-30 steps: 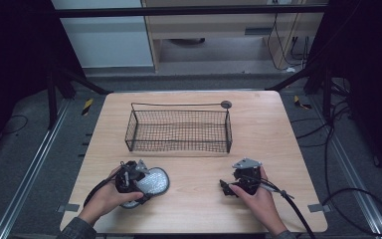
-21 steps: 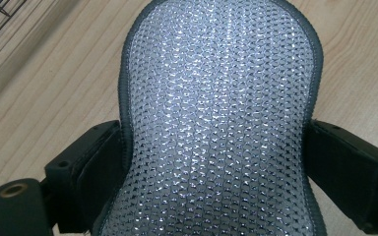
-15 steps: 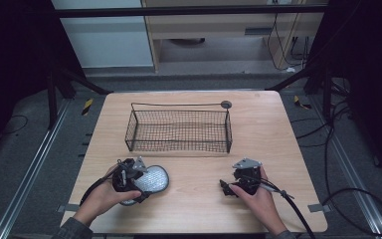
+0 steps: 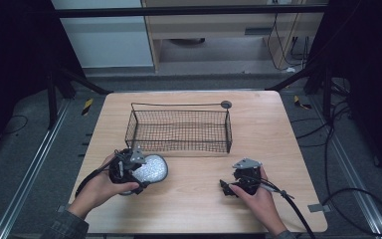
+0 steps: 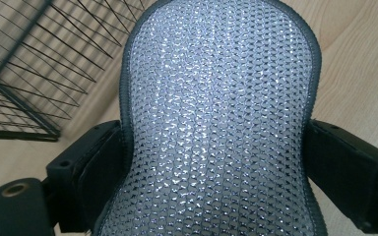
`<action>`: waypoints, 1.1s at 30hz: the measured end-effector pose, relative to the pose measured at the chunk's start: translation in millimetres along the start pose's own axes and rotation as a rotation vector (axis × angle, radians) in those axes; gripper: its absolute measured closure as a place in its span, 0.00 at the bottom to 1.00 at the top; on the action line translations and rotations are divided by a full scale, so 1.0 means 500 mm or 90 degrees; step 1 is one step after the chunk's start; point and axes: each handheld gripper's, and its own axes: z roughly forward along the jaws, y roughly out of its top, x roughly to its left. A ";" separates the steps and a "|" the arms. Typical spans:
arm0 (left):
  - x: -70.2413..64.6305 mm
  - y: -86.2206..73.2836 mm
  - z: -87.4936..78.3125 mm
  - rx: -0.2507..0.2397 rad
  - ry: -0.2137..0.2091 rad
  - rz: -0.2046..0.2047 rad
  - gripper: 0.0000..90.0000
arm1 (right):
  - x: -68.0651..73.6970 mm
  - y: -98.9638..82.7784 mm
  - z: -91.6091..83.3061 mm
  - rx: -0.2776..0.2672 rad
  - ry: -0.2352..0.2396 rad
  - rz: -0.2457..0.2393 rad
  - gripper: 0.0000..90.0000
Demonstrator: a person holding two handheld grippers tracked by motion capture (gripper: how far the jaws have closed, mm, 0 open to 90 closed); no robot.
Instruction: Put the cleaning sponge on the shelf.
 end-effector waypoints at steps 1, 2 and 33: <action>0.003 0.005 -0.007 -0.003 0.004 0.003 0.10 | 0.000 0.000 0.000 0.000 -0.001 -0.001 0.00; 0.005 0.007 -0.012 -0.004 0.008 0.006 0.10 | 0.000 0.000 0.000 0.000 0.000 -0.001 0.00; 0.057 0.107 -0.063 0.004 0.093 0.085 0.11 | 0.000 0.000 0.000 0.000 0.000 -0.001 0.00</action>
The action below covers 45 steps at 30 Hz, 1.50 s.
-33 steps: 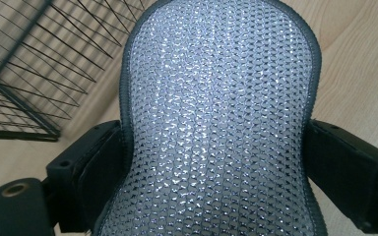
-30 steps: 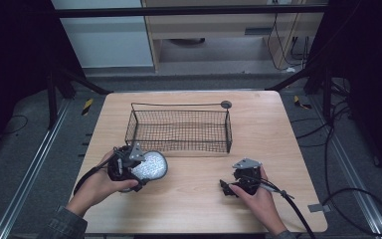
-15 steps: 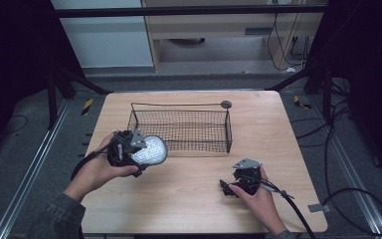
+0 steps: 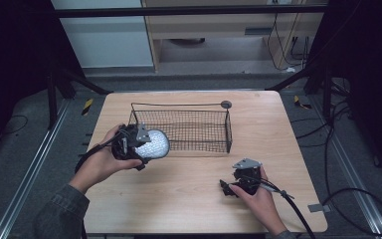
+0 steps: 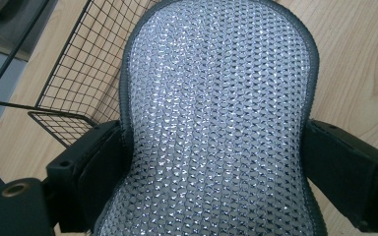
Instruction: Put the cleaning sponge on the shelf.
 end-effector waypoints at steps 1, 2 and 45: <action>0.000 0.001 0.000 -0.001 0.001 0.001 0.11 | 0.000 0.000 0.000 0.000 0.000 0.000 0.00; 0.001 0.002 0.000 -0.001 0.000 0.000 0.11 | 0.000 0.000 0.000 0.000 0.000 0.000 0.00; 0.056 0.051 0.019 0.017 0.071 0.052 0.11 | 0.000 0.000 0.000 0.000 0.000 -0.002 0.00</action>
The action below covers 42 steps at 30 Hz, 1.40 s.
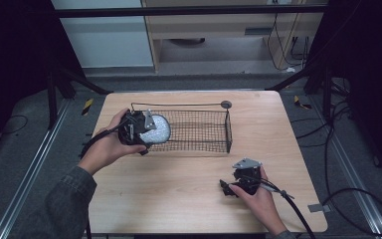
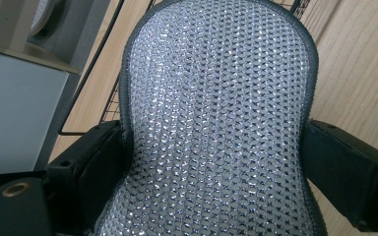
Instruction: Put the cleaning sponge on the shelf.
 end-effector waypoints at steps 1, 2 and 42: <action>0.002 0.001 0.001 0.001 0.001 0.001 0.11 | 0.000 0.000 0.000 0.000 0.000 0.000 0.00; 0.004 0.001 0.001 0.002 0.002 0.001 0.11 | 0.000 0.000 0.000 0.000 0.000 0.000 0.00; 0.050 0.035 0.035 0.006 0.019 0.012 0.11 | 0.000 -0.001 0.000 -0.003 0.000 0.002 0.00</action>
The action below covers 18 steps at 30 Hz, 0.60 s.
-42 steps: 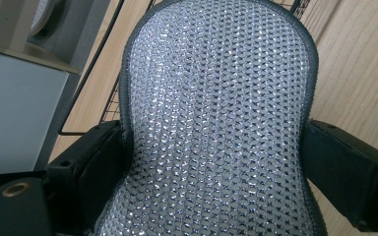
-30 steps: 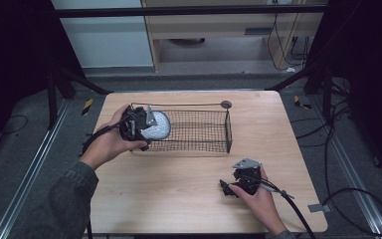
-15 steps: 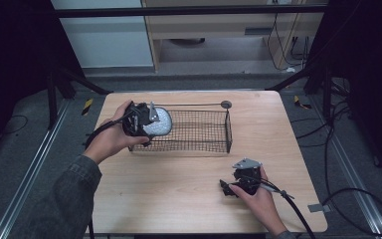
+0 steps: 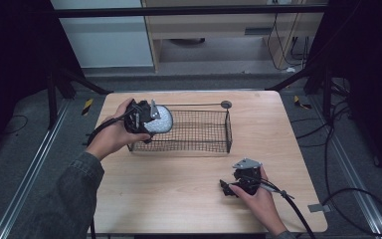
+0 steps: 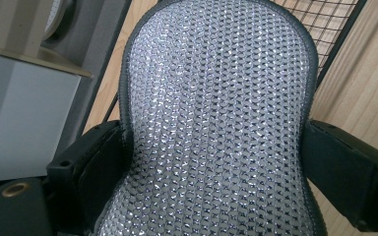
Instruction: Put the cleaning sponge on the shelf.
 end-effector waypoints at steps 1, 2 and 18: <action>0.003 0.000 0.002 0.003 0.000 0.002 0.11 | 0.000 0.000 0.000 0.000 0.000 0.000 0.00; 0.005 -0.001 0.006 0.002 -0.001 0.000 0.11 | 0.000 0.000 0.000 0.000 0.000 0.000 0.00; 0.036 -0.004 0.056 0.004 -0.014 -0.021 0.11 | 0.001 -0.002 -0.001 -0.004 0.000 0.004 0.00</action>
